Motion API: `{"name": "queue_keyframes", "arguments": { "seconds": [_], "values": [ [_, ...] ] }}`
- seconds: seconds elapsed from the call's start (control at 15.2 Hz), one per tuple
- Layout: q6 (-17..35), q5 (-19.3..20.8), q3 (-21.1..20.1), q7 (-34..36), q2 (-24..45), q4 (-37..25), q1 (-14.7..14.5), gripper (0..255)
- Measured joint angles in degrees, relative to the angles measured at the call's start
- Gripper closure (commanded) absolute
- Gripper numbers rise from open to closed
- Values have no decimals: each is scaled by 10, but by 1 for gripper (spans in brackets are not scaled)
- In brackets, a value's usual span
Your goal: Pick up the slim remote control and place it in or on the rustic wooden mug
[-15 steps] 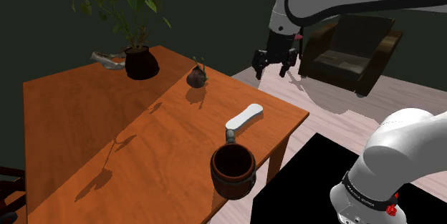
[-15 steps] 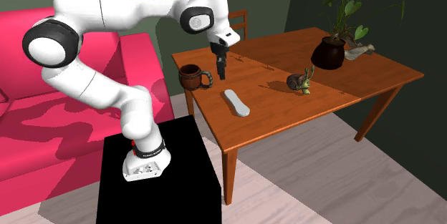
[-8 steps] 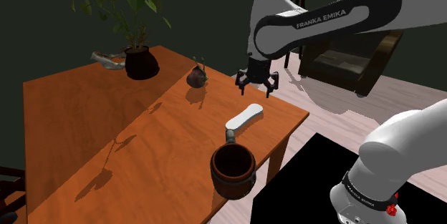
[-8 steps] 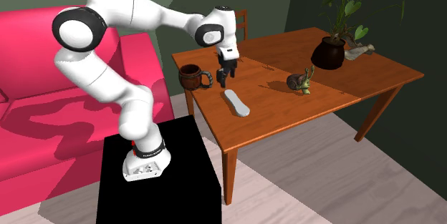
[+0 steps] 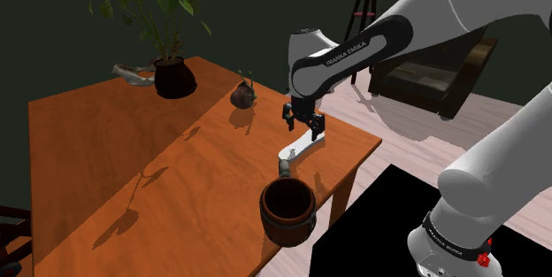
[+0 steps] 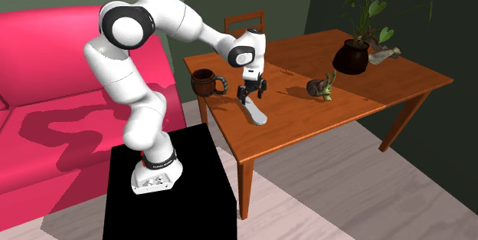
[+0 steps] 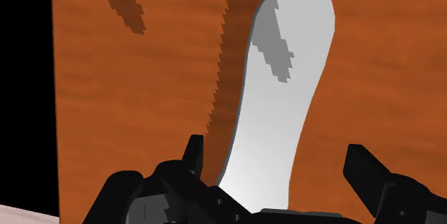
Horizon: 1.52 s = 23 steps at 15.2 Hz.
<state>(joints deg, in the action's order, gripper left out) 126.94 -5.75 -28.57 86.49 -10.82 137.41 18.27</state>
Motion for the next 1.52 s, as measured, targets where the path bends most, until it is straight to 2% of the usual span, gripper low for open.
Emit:
{"name": "queue_keyframes", "arguments": {
  "seconds": [0.46, 0.92, 0.99, 1.52],
  "values": [
    [62, 24, -9, 38, 49, 19, 8, 0],
    [69, 27, -9, 39, 54, 22, 9, 0],
    [69, 27, -9, 39, 54, 22, 9, 255],
    [69, 27, -9, 39, 54, 22, 9, 255]
  ]
}}
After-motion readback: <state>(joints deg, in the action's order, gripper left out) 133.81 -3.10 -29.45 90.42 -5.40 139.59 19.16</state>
